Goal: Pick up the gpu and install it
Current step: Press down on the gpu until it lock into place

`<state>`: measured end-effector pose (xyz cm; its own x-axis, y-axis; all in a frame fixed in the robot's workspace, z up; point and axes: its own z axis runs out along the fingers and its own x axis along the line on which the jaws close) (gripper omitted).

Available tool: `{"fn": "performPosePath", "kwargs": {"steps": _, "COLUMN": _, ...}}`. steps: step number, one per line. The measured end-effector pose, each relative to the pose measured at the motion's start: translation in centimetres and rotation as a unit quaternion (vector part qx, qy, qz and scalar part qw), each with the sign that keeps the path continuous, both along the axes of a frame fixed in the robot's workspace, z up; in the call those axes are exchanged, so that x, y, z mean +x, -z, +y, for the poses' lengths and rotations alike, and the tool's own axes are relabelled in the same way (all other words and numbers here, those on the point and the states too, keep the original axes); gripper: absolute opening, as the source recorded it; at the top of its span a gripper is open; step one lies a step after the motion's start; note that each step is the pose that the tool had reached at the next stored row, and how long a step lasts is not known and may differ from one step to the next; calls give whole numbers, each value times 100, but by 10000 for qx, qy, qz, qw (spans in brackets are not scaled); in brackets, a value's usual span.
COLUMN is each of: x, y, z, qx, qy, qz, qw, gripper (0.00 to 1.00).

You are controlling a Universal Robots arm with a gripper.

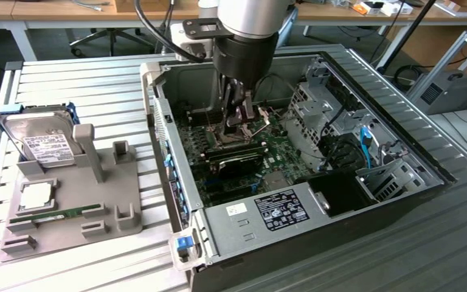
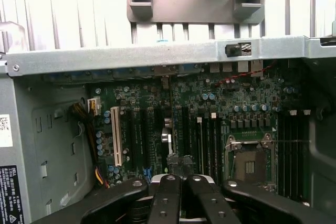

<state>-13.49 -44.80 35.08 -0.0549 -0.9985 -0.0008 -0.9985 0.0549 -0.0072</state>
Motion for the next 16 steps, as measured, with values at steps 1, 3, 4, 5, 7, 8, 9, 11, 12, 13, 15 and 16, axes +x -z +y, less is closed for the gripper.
{"fn": "performPosePath", "kwargs": {"steps": 1, "x": 18, "y": 1, "z": 0, "qx": 1, "qy": 0, "qz": 0, "qw": 10000, "gripper": 11}}
{"fn": "performPosePath", "kwargs": {"steps": 3, "x": 56, "y": 0, "z": 0, "qx": 1, "qy": 0, "qz": 0, "qw": 10000, "gripper": 11}}
{"fn": "performPosePath", "kwargs": {"steps": 4, "x": 77, "y": 1, "z": 0, "qx": 1, "qy": 0, "qz": -1, "qw": 10000, "gripper": 11}}
{"fn": "performPosePath", "kwargs": {"steps": 5, "x": 95, "y": 1, "z": 0, "qx": 1, "qy": 0, "qz": 0, "qw": 10000, "gripper": 11}}
{"fn": "performPosePath", "kwargs": {"steps": 7, "x": 138, "y": 1, "z": 0, "qx": 1, "qy": 0, "qz": 0, "qw": 10000, "gripper": 11}}
{"fn": "performPosePath", "kwargs": {"steps": 8, "x": 163, "y": 1, "z": 0, "qx": 1, "qy": 0, "qz": -1, "qw": 10000, "gripper": 11}}
{"fn": "performPosePath", "kwargs": {"steps": 9, "x": 181, "y": 1, "z": 0, "qx": 1, "qy": 0, "qz": -1, "qw": 10000, "gripper": 11}}
{"fn": "performPosePath", "kwargs": {"steps": 11, "x": 213, "y": 1, "z": -1, "qx": 1, "qy": 0, "qz": 0, "qw": 10000, "gripper": 11}}
{"fn": "performPosePath", "kwargs": {"steps": 12, "x": 216, "y": 1, "z": -1, "qx": 1, "qy": 0, "qz": -1, "qw": 10000, "gripper": 11}}
{"fn": "performPosePath", "kwargs": {"steps": 13, "x": 216, "y": 1, "z": 0, "qx": 1, "qy": 0, "qz": 0, "qw": 10000, "gripper": 11}}
{"fn": "performPosePath", "kwargs": {"steps": 15, "x": 216, "y": 1, "z": 0, "qx": 1, "qy": 0, "qz": 0, "qw": 10000, "gripper": 11}}
{"fn": "performPosePath", "kwargs": {"steps": 16, "x": 216, "y": 1, "z": 0, "qx": 1, "qy": 0, "qz": -1, "qw": 10000, "gripper": 11}}
